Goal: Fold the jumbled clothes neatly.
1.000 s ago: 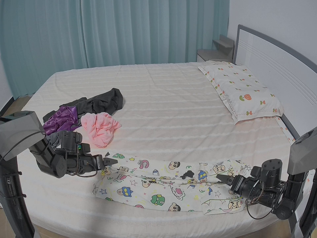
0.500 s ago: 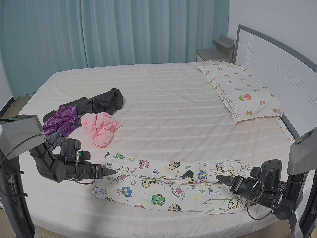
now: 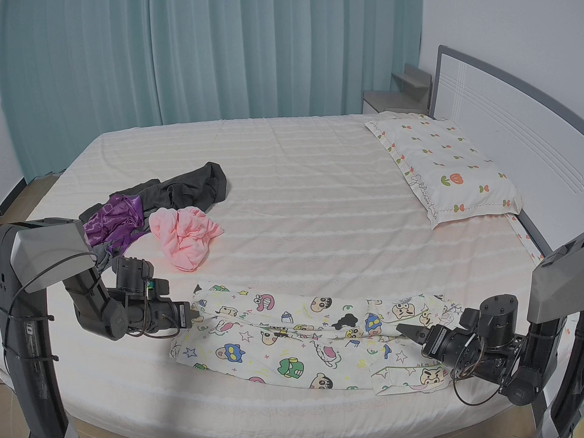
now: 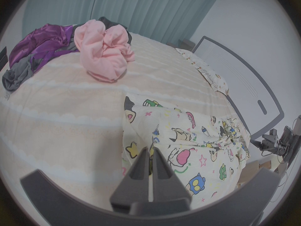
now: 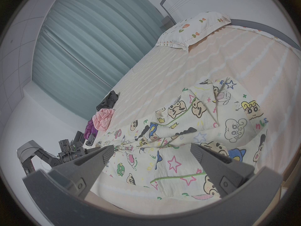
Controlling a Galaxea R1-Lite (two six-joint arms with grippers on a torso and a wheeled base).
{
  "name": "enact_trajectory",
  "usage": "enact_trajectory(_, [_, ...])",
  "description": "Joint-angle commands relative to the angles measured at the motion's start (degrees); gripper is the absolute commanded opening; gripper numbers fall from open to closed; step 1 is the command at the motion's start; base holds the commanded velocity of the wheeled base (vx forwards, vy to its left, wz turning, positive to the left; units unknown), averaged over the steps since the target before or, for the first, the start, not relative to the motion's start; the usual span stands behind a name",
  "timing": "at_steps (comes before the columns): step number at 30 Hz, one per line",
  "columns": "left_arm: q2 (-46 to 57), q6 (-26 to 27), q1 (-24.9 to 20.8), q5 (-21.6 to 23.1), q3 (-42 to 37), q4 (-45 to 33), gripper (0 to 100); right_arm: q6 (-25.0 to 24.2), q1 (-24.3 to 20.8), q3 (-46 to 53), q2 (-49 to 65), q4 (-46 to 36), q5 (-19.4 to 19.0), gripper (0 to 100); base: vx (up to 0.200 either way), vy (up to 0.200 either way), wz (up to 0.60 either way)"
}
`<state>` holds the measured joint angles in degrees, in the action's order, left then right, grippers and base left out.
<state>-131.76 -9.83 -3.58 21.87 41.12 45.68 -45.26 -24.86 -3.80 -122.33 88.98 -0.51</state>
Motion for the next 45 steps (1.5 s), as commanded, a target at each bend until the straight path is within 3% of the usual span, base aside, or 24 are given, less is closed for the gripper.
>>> enact_trajectory(1, [0.0,0.1,0.4,0.0,-0.6,0.0,0,0.0,-0.1,0.0,-0.5,1.0,0.0,100,0.0,0.0,0.0])
enact_trajectory(11, [3.9,0.1,1.0,-1.0,0.2,1.0,0,0.0,-0.1,0.0,-0.5,1.0,0.1,100,0.0,0.0,0.0])
enact_trajectory(21, [3.3,7.6,2.5,-1.3,0.9,1.1,0,0.0,-0.1,0.0,-0.5,1.0,0.1,100,0.0,0.0,0.0])
enact_trajectory(34, [3.3,10.1,-0.3,-4.8,2.8,1.3,0,0.0,0.0,0.0,-0.6,1.0,0.3,100,0.0,0.0,0.0])
enact_trajectory(41, [3.3,10.2,-0.4,-4.9,2.2,1.3,0,0.9,2.4,-2.3,-3.6,1.0,0.6,100,0.0,0.0,0.0])
enact_trajectory(45, [3.5,10.2,-0.1,-4.9,1.7,1.3,0,3.0,7.1,-6.7,-5.6,0.6,0.3,100,0.0,0.0,0.0])
